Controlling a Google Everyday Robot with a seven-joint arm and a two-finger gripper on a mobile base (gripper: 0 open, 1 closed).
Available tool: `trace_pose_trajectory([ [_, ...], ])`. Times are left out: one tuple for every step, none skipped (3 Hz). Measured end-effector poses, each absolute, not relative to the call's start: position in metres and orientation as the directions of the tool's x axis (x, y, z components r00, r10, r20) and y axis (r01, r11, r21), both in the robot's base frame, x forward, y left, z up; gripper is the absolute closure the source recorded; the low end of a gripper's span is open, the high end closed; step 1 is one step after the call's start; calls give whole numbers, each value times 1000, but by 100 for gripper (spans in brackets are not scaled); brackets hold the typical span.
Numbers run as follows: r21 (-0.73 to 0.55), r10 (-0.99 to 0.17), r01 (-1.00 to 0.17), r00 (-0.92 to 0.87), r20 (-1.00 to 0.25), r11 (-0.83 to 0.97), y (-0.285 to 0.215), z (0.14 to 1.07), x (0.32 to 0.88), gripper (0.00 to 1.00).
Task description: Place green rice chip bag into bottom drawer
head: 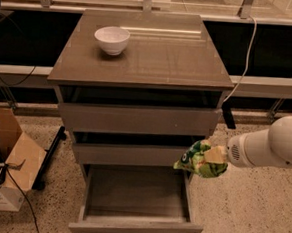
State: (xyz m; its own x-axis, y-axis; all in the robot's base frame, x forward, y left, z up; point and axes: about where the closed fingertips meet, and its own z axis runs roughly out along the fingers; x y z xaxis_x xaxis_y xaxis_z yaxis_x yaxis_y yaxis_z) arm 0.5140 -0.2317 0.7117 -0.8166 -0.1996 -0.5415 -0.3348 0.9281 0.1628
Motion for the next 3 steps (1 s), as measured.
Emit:
trace_pose_trajectory([
  [222, -175, -312, -859, -480, 924, -229, 642, 539, 100],
  [249, -169, -306, -876, -451, 919, -227, 617, 539, 100],
  [249, -169, -306, -877, -451, 919, -227, 617, 538, 100],
])
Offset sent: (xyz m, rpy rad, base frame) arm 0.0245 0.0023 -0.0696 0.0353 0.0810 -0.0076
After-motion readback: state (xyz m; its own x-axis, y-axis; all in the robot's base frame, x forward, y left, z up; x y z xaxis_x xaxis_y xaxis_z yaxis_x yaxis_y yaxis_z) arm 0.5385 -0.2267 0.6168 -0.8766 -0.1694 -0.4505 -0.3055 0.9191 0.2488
